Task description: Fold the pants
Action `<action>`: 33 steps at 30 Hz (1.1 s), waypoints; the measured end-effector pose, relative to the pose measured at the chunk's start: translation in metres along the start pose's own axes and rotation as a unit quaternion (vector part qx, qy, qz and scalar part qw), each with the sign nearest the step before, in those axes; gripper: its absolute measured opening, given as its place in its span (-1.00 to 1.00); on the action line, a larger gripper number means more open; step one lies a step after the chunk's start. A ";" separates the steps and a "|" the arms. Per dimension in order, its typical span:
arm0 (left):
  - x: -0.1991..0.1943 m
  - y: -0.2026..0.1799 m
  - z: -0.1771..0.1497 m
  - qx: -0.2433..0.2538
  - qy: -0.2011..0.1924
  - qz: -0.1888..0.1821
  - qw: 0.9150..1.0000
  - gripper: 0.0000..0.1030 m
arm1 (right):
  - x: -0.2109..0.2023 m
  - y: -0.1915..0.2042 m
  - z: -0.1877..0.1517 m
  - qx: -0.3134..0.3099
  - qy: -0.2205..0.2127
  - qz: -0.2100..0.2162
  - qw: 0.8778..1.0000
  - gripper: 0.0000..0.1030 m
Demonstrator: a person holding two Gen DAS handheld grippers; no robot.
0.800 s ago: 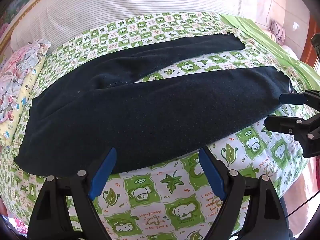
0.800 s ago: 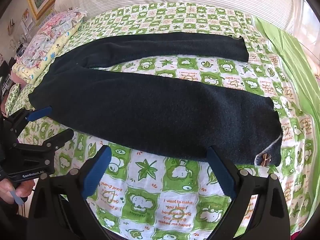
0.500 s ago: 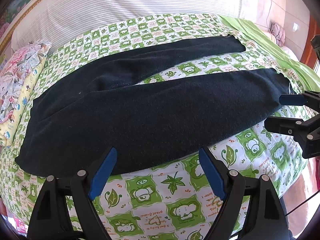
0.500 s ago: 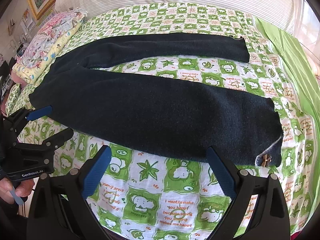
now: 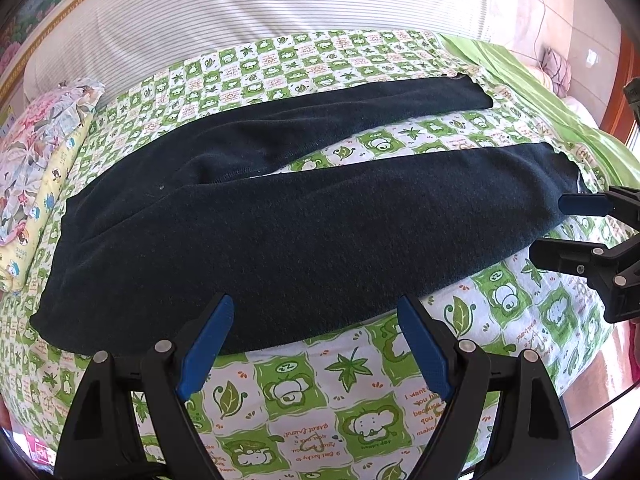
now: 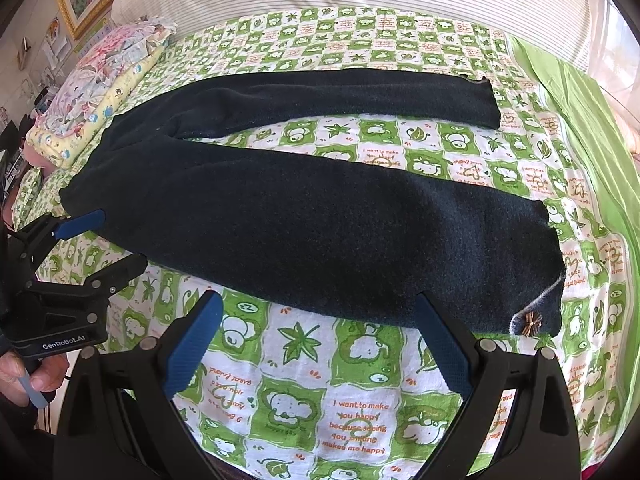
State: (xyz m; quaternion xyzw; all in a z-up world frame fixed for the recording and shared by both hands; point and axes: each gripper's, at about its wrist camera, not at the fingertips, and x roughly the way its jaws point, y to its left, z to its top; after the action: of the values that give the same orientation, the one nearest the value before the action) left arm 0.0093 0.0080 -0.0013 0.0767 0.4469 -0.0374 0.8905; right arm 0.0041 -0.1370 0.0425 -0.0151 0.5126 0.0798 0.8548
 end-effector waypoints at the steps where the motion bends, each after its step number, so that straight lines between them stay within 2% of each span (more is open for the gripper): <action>1: 0.000 0.000 0.000 0.000 0.000 0.000 1.000 0.64 | 0.000 0.000 0.000 -0.001 -0.001 0.000 1.000 0.87; 11: 0.001 0.000 0.006 0.002 0.000 -0.009 1.000 0.64 | -0.003 0.003 0.004 -0.009 -0.006 -0.007 1.000 0.87; 15: 0.004 0.001 0.011 0.011 -0.003 -0.009 1.000 0.64 | -0.005 -0.001 0.010 0.000 0.000 0.003 1.000 0.87; 23: 0.016 0.012 0.035 0.021 -0.003 -0.008 1.000 0.64 | 0.001 -0.021 0.031 0.018 0.008 0.014 1.000 0.87; 28: 0.028 0.016 0.053 0.038 -0.002 0.000 0.999 0.64 | 0.005 -0.040 0.051 0.030 -0.008 0.019 0.999 0.87; 33: 0.044 0.022 0.075 0.047 0.004 -0.008 0.999 0.64 | 0.011 -0.060 0.072 0.033 -0.038 0.020 0.999 0.87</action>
State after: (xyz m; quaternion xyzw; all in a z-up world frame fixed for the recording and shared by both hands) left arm 0.0977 0.0172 0.0092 0.1149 0.4489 -0.0651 0.8837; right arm 0.0809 -0.1869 0.0634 0.0263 0.4823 0.0809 0.8719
